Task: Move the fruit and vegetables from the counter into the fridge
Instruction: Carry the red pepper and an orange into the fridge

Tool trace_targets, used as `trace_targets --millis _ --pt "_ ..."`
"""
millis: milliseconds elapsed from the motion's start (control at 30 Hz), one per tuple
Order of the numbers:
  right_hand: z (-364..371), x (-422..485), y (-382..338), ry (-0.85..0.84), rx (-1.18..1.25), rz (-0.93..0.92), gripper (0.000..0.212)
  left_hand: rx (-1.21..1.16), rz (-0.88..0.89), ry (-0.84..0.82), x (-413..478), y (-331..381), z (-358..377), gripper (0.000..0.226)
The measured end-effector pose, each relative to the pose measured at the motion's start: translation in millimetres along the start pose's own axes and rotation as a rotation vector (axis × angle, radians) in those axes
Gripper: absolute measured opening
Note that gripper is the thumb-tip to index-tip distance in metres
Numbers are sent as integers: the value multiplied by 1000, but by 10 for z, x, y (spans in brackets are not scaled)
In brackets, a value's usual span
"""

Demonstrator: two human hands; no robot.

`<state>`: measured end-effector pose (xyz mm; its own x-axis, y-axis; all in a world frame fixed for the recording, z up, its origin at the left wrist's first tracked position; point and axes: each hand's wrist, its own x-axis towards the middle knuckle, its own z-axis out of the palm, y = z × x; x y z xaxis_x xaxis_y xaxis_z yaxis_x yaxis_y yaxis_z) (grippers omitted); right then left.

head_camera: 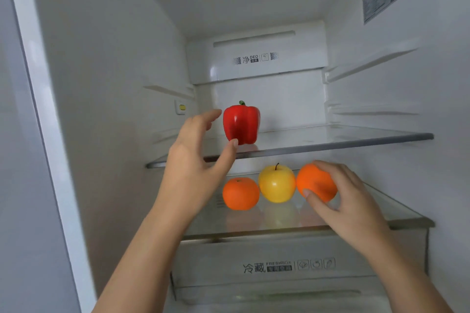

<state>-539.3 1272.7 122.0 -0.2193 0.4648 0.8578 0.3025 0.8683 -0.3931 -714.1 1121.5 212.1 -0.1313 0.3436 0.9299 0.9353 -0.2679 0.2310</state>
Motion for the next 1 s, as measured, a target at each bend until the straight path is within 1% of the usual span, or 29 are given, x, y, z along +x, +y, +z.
trace_targets --millis 67,133,200,300,500,633,833,1000 --pt "14 -70 -121 0 -3 -53 51 28 55 17 -231 44 -34 42" --pt "36 -158 -231 7 -11 -85 47 88 67 29 -481 17 -32 39" --pt "83 -285 -333 -3 -8 -96 46 167 20 25 -767 -62 -18 39" --pt "193 -503 -485 -47 21 -134 42 280 -78 -27 -1211 -172 -4 38" --pt "475 -871 -772 -151 77 -210 40 474 -137 -92 -1867 -112 -132 34" --pt "623 -1151 -949 -258 168 -223 41 534 -206 -97 -2153 -33 -348 32" --pt "795 -1561 -1271 -419 266 -323 41 668 -337 -73 -2592 100 -725 33" --pt "825 -1896 -1718 -496 350 -395 41 802 -450 -82 -2923 316 -1194 35"
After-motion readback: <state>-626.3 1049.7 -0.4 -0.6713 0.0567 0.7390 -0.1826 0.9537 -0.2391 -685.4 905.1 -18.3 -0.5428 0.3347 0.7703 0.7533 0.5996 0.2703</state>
